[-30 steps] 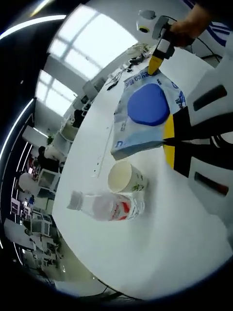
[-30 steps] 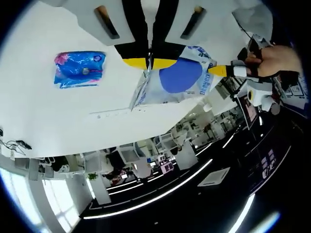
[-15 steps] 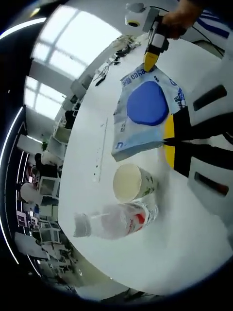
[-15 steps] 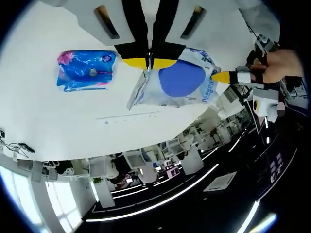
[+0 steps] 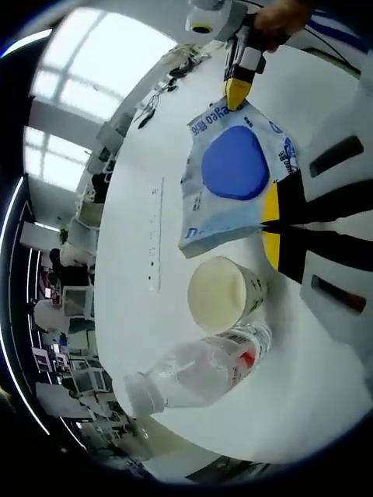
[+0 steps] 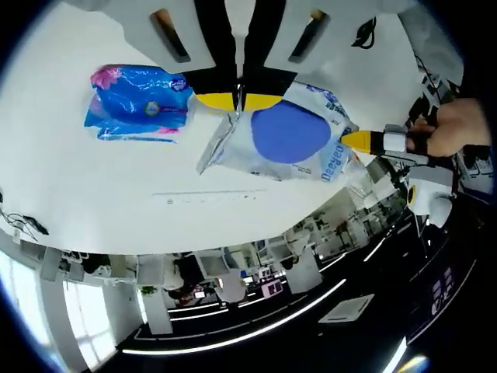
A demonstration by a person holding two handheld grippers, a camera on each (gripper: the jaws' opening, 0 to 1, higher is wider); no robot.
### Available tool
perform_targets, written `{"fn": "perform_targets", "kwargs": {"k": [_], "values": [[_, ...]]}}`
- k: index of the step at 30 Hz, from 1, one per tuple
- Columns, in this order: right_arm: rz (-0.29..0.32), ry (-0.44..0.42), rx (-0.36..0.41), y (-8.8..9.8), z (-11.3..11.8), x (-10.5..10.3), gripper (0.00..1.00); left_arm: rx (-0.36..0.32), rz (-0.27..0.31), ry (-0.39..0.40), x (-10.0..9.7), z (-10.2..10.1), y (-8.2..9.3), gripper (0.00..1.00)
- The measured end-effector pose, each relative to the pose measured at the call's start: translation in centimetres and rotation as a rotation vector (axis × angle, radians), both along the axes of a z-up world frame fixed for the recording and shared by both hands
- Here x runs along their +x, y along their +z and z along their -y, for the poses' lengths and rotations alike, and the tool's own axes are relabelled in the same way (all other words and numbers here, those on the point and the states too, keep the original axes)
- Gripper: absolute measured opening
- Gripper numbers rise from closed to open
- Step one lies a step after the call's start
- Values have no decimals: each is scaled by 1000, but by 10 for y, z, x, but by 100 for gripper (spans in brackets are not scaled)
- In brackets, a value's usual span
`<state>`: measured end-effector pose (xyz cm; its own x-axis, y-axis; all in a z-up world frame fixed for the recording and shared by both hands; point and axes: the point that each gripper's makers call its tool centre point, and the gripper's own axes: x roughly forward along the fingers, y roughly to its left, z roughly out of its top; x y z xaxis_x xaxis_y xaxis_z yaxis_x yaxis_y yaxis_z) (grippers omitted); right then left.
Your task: Arrange the tabletop items into an orderly group along one side of the table until the central work area is clear of visible clutter.
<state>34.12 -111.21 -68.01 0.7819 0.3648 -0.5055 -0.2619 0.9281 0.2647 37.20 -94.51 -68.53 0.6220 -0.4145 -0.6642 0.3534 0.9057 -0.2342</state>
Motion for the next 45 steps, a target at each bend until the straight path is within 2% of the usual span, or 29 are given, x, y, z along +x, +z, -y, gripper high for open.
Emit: {"fn": "perform_targets", "kwargs": {"k": [8, 12, 15, 26, 40, 45], "values": [[-27, 36, -46, -20, -1, 15, 0, 55, -25, -9, 8, -1, -18, 0], [-46, 39, -76, -30, 2, 18, 0, 54, -37, -10, 10, 3, -24, 0], [-57, 20, -56, -32, 4, 18, 0, 59, -43, -11, 12, 4, -29, 0], [-64, 34, -73, -42, 1, 24, 0, 75, -74, 8, 18, 1, -44, 0], [-82, 35, -164, -63, 4, 28, 0, 103, -109, 16, 17, 3, -63, 0], [-78, 34, -152, -64, 3, 31, 0, 102, -111, 24, 21, 0, -65, 0]]}}
